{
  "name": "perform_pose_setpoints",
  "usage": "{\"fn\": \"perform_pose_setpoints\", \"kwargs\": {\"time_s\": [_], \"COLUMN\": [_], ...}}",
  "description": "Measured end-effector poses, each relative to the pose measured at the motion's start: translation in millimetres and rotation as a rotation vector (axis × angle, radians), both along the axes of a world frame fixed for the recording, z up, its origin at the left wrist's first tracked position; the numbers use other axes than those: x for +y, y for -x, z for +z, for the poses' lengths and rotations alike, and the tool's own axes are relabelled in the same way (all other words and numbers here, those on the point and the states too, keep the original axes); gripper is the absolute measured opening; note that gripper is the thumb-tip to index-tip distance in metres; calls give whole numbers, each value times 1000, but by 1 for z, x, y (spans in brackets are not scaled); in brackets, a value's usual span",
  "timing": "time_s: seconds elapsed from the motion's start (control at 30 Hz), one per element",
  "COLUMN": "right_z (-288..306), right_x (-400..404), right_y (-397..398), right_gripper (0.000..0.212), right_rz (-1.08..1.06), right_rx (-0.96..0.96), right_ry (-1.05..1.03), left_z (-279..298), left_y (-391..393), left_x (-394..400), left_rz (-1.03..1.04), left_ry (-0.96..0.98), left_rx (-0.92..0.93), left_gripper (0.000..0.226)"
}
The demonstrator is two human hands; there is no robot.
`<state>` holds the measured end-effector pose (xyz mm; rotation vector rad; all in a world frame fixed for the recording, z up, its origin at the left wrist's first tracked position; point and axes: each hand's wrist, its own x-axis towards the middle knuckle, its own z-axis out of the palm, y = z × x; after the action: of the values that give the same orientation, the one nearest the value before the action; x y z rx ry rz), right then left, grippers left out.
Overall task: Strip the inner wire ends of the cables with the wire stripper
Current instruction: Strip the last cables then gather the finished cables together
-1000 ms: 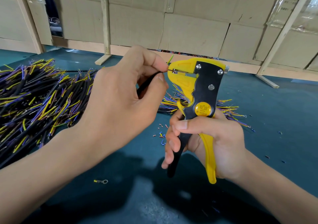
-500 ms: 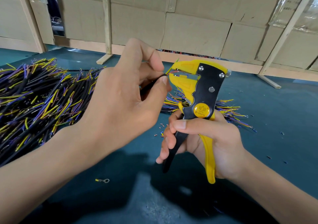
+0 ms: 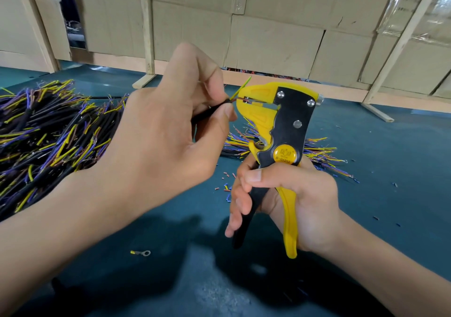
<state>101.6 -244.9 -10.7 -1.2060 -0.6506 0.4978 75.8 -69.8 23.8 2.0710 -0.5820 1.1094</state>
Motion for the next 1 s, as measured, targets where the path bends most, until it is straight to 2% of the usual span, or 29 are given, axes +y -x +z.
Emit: {"fn": "perform_pose_setpoints", "kwargs": {"time_s": [0.27, 0.5, 0.8, 1.0], "right_z": [-1, -5, -7, -7], "right_x": [2, 1, -1, -1], "right_y": [5, -1, -4, -2], "right_gripper": [9, 8, 10, 13], "right_rz": [-135, 13, 65, 67], "right_rx": [35, -13, -12, 12], "right_ry": [-27, -29, -47, -110], "left_z": [-1, -3, -3, -5], "left_y": [0, -2, -3, -2], "left_x": [-3, -1, 1, -7], "left_rz": [21, 12, -16, -83], "left_ry": [-22, 0, -18, 96], "left_rx": [8, 51, 31, 101], "left_gripper": [30, 28, 23, 12]}}
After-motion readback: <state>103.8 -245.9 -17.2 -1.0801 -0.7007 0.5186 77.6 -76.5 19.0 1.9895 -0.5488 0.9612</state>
